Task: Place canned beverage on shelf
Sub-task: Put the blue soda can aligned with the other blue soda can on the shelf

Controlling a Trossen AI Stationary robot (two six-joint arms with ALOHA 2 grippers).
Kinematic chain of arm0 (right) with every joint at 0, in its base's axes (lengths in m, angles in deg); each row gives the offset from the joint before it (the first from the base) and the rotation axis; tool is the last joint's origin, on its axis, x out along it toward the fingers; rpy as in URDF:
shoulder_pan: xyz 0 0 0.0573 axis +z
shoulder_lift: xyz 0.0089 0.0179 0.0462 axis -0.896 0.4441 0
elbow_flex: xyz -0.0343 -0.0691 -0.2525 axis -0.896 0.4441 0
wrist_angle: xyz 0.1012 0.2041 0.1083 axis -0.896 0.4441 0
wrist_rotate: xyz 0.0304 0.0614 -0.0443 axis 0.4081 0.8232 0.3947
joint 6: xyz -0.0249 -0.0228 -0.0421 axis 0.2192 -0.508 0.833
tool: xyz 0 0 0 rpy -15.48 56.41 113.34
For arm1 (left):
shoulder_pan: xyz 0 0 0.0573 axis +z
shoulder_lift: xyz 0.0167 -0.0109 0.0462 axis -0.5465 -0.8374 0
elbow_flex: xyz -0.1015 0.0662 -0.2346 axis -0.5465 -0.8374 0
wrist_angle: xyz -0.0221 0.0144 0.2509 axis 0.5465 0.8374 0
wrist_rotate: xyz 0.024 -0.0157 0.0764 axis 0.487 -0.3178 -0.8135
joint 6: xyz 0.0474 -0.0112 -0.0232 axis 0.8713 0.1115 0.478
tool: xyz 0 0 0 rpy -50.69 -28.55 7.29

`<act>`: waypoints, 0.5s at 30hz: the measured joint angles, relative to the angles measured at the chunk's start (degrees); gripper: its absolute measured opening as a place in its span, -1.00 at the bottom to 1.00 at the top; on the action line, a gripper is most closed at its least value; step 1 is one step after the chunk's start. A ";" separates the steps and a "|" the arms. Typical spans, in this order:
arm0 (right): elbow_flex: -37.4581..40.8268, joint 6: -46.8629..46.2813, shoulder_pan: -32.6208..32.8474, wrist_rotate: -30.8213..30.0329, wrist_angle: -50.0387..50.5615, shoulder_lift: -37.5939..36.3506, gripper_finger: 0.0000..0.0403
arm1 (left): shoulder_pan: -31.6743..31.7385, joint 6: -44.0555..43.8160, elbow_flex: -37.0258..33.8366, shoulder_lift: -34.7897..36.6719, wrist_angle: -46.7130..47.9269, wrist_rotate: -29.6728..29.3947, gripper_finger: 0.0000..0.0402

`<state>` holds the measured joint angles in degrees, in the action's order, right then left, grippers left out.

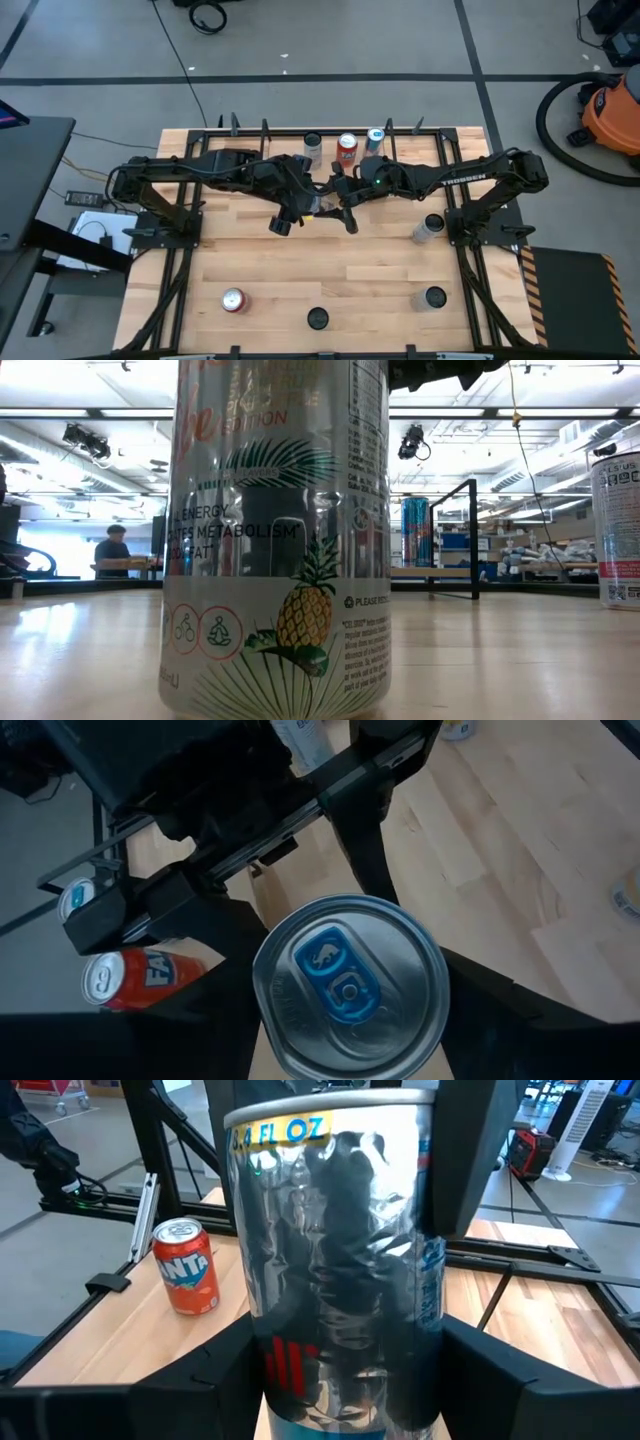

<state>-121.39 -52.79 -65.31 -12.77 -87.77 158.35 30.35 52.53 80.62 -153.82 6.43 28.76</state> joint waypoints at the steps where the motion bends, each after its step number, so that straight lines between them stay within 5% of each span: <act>1: 0.00 0.01 0.01 0.08 0.02 0.00 0.18 | -0.01 -0.14 0.00 0.00 0.00 0.00 0.24; 15: 0.00 -2.22 0.16 -3.66 0.39 -0.25 0.17 | 0.12 -1.09 -0.04 0.55 0.55 -4.19 0.58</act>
<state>-121.39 -55.02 -65.15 -16.43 -87.37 158.10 30.47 51.44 80.57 -153.26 6.98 24.57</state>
